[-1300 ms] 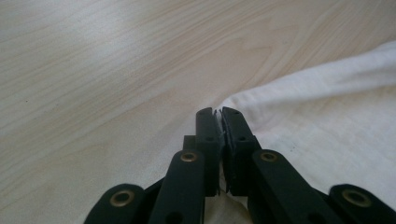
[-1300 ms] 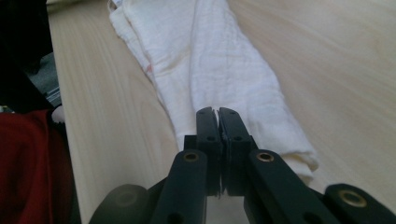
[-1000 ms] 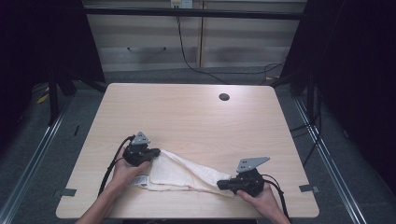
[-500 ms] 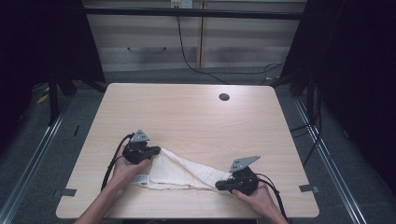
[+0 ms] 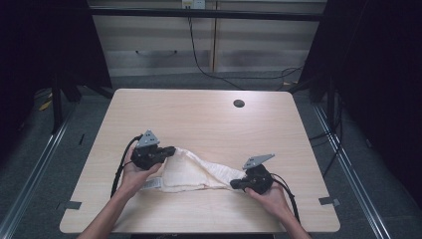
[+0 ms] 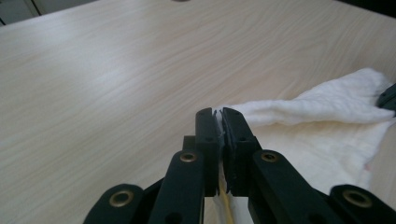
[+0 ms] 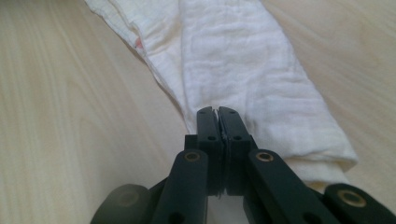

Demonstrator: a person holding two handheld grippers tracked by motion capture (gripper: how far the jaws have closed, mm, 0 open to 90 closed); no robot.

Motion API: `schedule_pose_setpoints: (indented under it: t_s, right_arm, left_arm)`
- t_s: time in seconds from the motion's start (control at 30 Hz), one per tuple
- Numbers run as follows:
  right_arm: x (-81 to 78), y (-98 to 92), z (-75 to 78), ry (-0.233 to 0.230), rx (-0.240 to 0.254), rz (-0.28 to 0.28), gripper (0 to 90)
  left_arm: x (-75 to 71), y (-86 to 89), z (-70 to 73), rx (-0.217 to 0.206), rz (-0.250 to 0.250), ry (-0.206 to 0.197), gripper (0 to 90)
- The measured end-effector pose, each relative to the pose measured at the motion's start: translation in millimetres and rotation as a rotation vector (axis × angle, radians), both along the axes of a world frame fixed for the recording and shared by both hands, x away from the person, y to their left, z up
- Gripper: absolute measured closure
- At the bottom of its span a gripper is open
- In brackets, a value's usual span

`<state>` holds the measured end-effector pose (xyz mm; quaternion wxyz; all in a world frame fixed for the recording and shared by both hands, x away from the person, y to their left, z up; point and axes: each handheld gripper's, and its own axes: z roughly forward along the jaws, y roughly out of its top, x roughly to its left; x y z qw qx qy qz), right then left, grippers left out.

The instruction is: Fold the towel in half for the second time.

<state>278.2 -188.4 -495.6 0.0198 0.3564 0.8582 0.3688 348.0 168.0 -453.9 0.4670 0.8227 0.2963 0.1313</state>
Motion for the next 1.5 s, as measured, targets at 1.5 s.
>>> schedule_pose_setpoints:
  t_s: [1.5]
  right_arm:
    - [-15.0, -34.5, 2.8, -0.118, -0.086, -0.153, 89.0]
  left_arm:
    - [-58.5, 16.7, -42.9, 0.234, -0.142, 0.029, 86.2]
